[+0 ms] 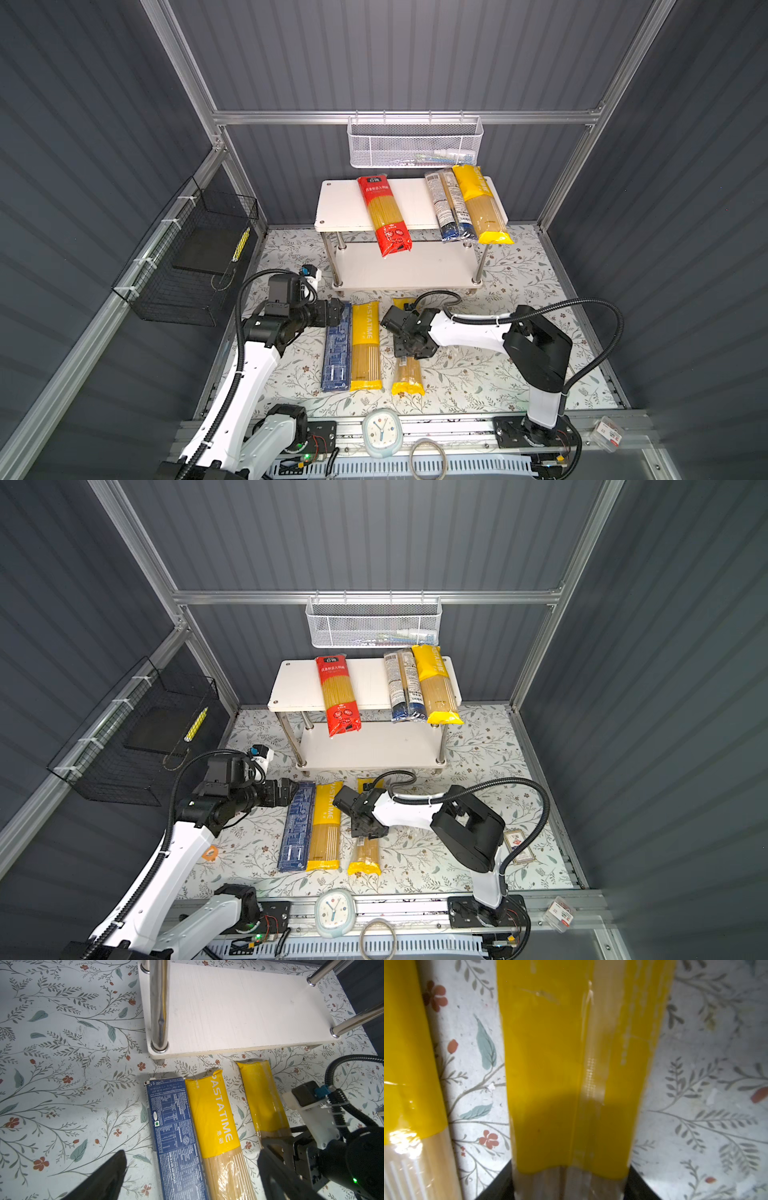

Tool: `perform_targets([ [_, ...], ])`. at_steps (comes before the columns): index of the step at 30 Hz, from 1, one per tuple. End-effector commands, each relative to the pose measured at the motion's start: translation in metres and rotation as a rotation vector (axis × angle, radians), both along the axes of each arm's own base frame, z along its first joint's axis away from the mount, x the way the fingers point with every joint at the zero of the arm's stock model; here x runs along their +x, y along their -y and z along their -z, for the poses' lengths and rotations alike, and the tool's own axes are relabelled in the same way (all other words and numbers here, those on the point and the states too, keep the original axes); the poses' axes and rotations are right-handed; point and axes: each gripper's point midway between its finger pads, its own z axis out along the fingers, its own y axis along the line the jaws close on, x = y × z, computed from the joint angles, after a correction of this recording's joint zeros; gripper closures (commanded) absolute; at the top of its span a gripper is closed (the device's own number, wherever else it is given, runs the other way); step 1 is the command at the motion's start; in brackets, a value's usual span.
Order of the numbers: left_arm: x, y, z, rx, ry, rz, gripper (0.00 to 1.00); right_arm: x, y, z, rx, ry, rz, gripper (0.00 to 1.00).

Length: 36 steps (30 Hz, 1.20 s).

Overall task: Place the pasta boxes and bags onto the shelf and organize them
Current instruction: 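Close the right gripper on the yellow bag's end nearest the robot, then lift the yellow bag and swing it toward the shelf's lower tier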

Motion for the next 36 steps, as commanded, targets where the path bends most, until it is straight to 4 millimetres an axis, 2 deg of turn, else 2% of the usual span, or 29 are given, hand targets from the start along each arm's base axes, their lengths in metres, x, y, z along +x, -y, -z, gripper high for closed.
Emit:
perform_targets([
  [1, -0.006, 0.002, 0.001, 0.009, -0.006, 0.023, 0.01, -0.026, 0.023, 0.024, -0.061, -0.101, 0.014, 0.46],
  [12, -0.005, 0.0, 0.002, 0.016, -0.007, 0.018, 0.01, -0.022, 0.027, 0.005, 0.088, 0.017, 0.014, 0.61],
  [19, -0.005, 0.0, 0.004, 0.018, -0.015, 0.015, 0.01, -0.018, 0.027, -0.022, 0.173, 0.11, -0.021, 0.7],
  [25, -0.004, -0.001, 0.005, 0.021, -0.017, 0.012, 0.01, -0.011, 0.032, -0.054, 0.164, 0.198, -0.08, 0.71],
  [30, -0.005, -0.001, 0.004, 0.022, -0.014, 0.009, 0.01, -0.013, 0.038, -0.074, 0.201, 0.231, -0.096, 0.73],
  [32, -0.005, -0.001, 0.004, 0.021, -0.014, 0.008, 0.01, -0.012, 0.043, -0.084, 0.207, 0.249, -0.092, 0.72],
  [36, -0.005, -0.002, 0.004, 0.023, -0.016, 0.007, 0.01, -0.008, 0.067, -0.097, 0.189, 0.264, -0.06, 0.72],
])
